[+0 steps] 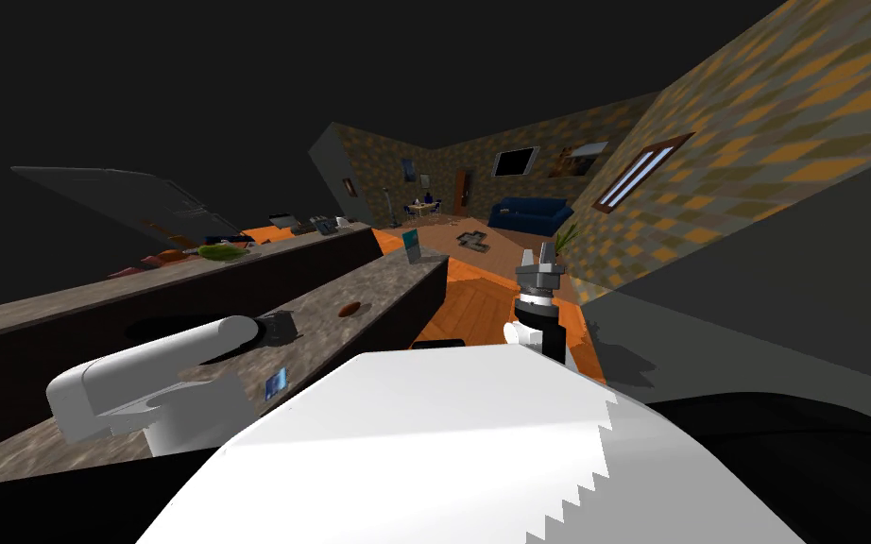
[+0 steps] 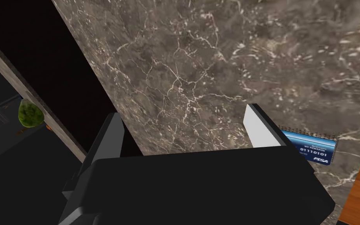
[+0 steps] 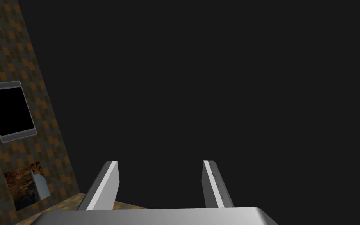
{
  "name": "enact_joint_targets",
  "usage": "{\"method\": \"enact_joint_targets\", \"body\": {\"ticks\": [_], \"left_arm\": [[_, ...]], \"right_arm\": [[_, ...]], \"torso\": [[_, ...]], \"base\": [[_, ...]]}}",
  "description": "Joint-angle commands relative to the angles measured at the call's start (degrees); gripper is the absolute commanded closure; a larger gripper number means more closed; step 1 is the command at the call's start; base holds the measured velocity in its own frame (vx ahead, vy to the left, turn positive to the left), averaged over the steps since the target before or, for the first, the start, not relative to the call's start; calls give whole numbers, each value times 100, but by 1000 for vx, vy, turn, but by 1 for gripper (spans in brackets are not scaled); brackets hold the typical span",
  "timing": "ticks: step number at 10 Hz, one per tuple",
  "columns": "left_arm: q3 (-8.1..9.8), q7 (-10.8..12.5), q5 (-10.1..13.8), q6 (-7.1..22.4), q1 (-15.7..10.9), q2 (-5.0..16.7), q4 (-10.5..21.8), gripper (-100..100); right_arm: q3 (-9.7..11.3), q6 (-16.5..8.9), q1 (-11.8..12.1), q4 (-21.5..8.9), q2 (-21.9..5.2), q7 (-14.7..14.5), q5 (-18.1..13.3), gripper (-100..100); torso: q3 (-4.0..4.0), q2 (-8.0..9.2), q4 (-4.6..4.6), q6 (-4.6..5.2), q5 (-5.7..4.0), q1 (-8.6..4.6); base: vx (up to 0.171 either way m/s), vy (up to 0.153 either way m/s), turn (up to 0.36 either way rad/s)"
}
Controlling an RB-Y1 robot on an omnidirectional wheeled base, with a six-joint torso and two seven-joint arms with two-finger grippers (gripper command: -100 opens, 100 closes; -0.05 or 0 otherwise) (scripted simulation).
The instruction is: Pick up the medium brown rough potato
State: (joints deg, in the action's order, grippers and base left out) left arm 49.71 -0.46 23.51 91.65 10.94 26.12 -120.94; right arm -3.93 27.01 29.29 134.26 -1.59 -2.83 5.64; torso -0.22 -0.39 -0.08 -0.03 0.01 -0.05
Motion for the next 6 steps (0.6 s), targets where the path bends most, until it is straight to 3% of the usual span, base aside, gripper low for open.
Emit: {"method": "enact_joint_targets", "body": {"ticks": [1,6], "left_arm": [[72,21,73,286,-31,26,90,-100],[222,163,263,1041,-180,-28,593,-100]], "right_arm": [[0,0,0,0,0,0,0,0],[-1,0,1,0,0,0,0,0]], "torso": [[0,0,0,0,0,0],[1,3,0,-6,0,2]], "base": [[63,-14,-77],[64,-3,-126]]}}
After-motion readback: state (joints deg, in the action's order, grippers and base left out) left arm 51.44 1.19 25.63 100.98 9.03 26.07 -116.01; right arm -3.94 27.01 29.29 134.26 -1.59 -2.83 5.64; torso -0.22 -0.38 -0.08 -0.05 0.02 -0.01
